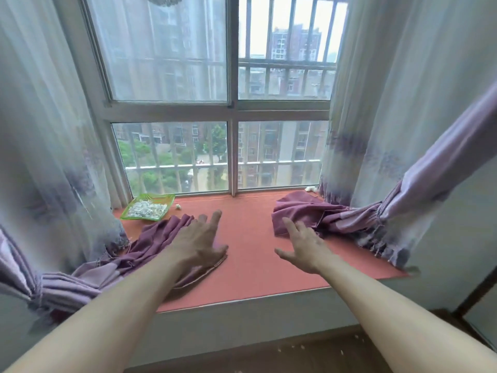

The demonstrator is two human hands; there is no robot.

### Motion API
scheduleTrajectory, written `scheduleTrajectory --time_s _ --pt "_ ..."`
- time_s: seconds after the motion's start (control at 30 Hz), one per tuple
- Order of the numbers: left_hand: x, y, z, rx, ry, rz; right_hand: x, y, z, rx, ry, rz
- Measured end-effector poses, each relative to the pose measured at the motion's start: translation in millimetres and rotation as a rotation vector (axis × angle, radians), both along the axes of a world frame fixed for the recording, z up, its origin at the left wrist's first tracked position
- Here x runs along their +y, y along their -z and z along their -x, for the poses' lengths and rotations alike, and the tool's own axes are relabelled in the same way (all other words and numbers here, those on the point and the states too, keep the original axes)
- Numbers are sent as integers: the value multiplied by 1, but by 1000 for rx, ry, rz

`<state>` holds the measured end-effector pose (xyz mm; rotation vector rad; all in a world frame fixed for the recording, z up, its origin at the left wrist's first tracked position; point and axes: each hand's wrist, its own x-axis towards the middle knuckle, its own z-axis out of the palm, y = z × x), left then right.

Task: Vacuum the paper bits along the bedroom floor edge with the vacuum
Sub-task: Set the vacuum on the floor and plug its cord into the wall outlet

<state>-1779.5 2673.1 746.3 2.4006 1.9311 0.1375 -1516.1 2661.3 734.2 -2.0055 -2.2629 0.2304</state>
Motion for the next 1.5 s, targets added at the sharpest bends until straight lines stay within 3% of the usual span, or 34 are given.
scheduleTrajectory --time_s 0.47,0.8,1.27,1.5 --pt "31 -73 32 80 261 -71 -27 -84 40 -78 167 -51" --pt "68 -79 74 94 472 -59 -59 -114 86 -119 408 -40" --pt "11 -79 -53 65 871 -112 -194 -114 31 -131 768 47" --pt "-44 -80 -95 97 934 -132 -271 -99 15 -90 881 73"
